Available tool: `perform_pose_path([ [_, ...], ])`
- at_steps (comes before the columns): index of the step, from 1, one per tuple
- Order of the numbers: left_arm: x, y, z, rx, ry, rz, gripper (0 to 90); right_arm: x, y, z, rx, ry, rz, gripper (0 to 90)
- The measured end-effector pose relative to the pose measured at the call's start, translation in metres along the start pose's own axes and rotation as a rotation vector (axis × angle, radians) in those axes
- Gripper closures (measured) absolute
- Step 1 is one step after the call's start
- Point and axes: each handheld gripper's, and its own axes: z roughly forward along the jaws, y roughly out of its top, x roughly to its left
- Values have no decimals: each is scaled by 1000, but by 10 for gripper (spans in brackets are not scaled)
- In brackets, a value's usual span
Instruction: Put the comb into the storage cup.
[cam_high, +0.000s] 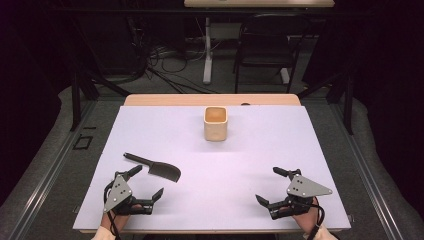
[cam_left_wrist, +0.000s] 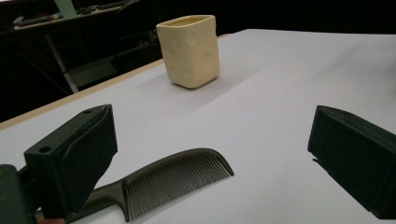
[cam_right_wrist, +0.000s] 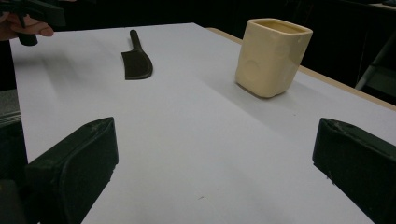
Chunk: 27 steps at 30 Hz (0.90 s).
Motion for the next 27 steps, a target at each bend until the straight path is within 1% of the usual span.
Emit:
perform_pose_path([
  [5, 5, 1, 1, -3, 26, 2, 14, -1, 0, 0, -3, -1, -4, 0],
  [7, 7, 2, 2, -1, 35, 3, 15, 0, 0, 0, -2, -1, 2, 0],
  [8, 8, 2, 3, -2, 40, 2, 15, -1, 0, 1, -3, -3, -5, 0],
  [13, 13, 4, 7, 5, 58, 1, 14, -1, 0, 1, 7, -4, 2, 0],
  [14, 14, 4, 7, 9, 61, 6, 14, -1, 0, 1, 7, -4, 2, 0],
  [18, 19, 6, 10, 20, 81, -1, 8, -1, -1, 1, 6, -6, 0, 0],
  [19, 21, 6, 10, 25, 85, 4, 5, -1, -1, 1, 6, -6, 0, 0],
  [23, 28, 8, 14, 34, 102, -4, 3, -1, -1, 1, 9, -5, -1, 0],
  [27, 35, 12, 19, 50, 136, -12, 3, -1, -1, 1, 11, -7, 0, 0],
])
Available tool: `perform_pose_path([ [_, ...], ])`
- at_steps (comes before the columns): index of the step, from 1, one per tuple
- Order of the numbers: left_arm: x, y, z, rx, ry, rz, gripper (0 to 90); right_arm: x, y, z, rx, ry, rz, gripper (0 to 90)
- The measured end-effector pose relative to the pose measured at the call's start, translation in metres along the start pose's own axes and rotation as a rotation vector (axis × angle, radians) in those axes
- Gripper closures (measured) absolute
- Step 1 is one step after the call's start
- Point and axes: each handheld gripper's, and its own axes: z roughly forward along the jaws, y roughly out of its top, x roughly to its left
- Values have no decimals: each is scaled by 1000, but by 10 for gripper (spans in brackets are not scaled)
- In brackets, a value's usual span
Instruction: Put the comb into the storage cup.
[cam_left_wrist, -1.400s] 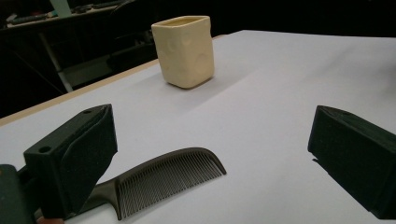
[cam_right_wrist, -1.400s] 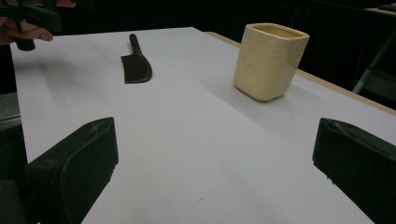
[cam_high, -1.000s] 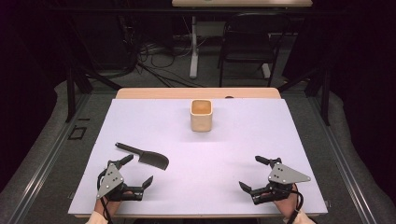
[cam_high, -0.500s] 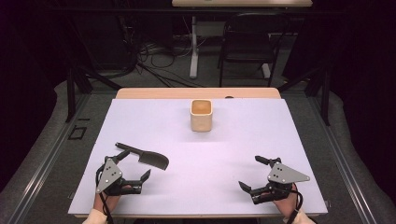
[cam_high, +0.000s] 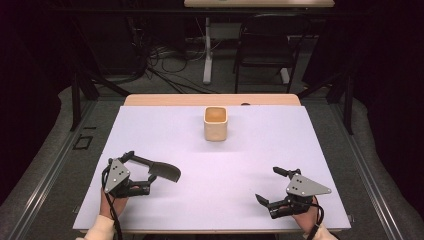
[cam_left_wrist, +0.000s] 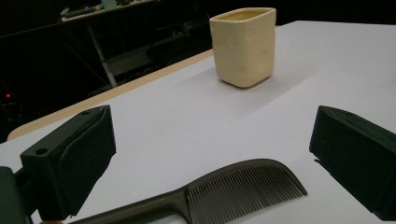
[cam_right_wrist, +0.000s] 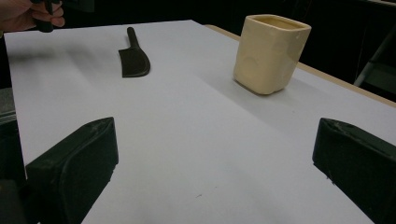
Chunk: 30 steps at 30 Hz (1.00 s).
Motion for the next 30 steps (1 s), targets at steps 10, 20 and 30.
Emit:
perform_pose_path([
  [10, 16, 5, 13, 41, 48, -2, 0, 0, 0, 1, 5, 0, 4, 0],
  [20, 35, 6, 27, 117, 97, -34, 0, 0, 0, 2, 6, -3, 1, 0],
  [30, 61, 1, 40, 186, 161, -87, 30, 0, -1, 2, 12, -4, 2, 0],
])
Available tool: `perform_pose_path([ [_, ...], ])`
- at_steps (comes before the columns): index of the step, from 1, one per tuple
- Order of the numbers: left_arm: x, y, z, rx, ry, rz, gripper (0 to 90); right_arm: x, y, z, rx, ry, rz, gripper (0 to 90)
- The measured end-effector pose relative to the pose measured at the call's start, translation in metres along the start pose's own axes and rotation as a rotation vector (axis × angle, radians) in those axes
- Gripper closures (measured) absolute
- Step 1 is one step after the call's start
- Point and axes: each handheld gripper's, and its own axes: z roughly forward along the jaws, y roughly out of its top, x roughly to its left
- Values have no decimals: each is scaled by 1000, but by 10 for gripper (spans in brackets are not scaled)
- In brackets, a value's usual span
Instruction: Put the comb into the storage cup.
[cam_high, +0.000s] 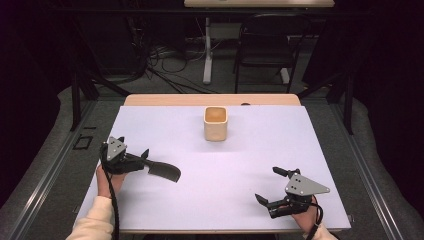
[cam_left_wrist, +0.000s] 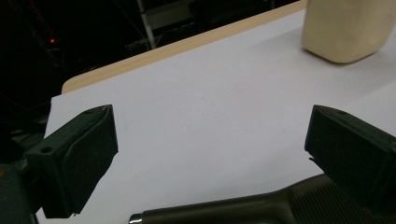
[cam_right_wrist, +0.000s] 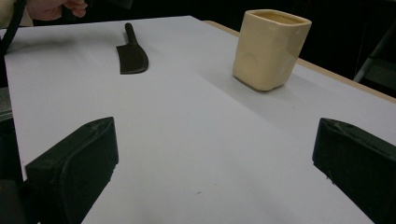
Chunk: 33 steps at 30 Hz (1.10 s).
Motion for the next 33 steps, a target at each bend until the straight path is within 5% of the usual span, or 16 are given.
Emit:
perform_pose_path([
  [9, 13, -5, 16, 77, 21, -3, 211, 0, 0, 1, 7, -5, 2, 4],
  [17, 17, -9, 24, 139, 11, 10, 559, 0, 0, 1, 12, -3, 2, 4],
  [25, 35, -12, 28, 175, -1, -58, 860, 0, 0, 1, 11, -4, 1, 4],
  [33, 45, -17, 32, 206, -2, -89, 900, 0, 0, 1, 14, -2, 1, 4],
])
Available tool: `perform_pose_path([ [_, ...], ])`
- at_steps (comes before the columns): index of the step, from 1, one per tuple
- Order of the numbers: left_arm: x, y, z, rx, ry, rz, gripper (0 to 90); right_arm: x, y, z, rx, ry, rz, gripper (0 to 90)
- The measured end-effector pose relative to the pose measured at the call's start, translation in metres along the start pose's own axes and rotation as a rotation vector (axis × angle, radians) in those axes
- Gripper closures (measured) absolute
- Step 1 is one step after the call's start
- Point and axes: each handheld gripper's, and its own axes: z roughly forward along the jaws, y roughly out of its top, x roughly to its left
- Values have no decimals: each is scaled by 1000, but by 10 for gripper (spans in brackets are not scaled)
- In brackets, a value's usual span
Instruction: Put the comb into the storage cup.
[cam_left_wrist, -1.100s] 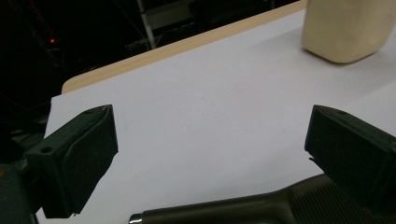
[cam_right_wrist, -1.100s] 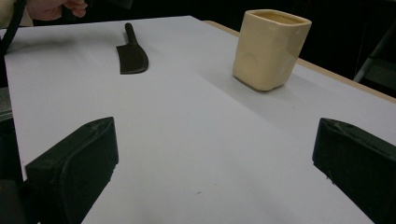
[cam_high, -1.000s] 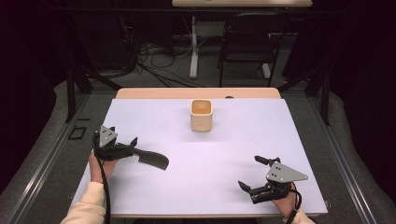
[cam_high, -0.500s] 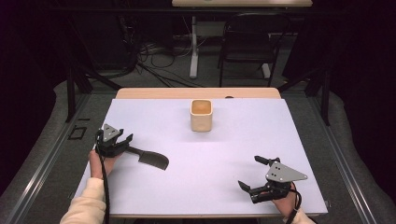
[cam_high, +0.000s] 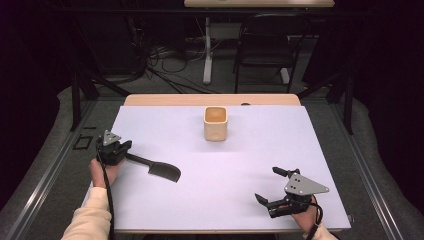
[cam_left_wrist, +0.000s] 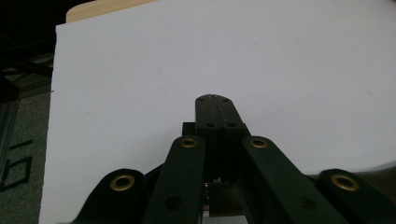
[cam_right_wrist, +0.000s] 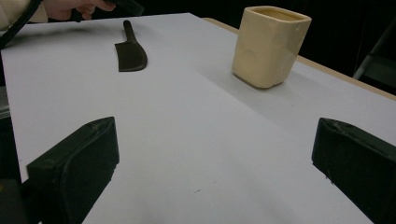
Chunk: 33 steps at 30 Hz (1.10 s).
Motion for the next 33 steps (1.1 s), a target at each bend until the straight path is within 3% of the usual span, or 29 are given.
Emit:
perform_pose_path([
  [21, 2, -4, 5, 99, 4, -1, 900, 1, 0, 1, 10, -4, -1, 5],
  [33, 2, -4, 4, 141, 2, 32, 900, 1, 0, 1, 14, -5, 1, 5],
])
